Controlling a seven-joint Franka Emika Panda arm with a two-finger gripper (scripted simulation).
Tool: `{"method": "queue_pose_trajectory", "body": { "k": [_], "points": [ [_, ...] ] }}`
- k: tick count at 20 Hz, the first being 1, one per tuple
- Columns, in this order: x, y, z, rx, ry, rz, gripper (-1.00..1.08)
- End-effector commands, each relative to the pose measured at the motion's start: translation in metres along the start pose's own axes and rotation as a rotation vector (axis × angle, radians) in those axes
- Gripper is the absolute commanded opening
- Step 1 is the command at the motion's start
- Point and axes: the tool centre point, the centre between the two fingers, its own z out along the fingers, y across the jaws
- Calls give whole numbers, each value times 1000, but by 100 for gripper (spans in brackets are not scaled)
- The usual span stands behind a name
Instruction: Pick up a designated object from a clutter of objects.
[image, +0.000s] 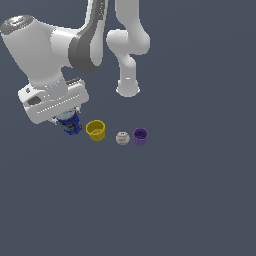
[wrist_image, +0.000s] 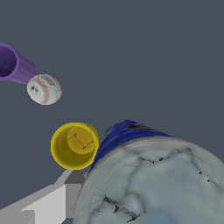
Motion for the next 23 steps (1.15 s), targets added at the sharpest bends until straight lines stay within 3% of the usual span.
{"method": "queue_pose_trajectory", "body": {
  "k": [1,12,23],
  "points": [
    [-3,0,-30,-3,1,0,-100],
    [-13,0,-125,-3,1,-1,-100],
    [-15,1,-155,-2,2,-2,-100]
  ]
}}
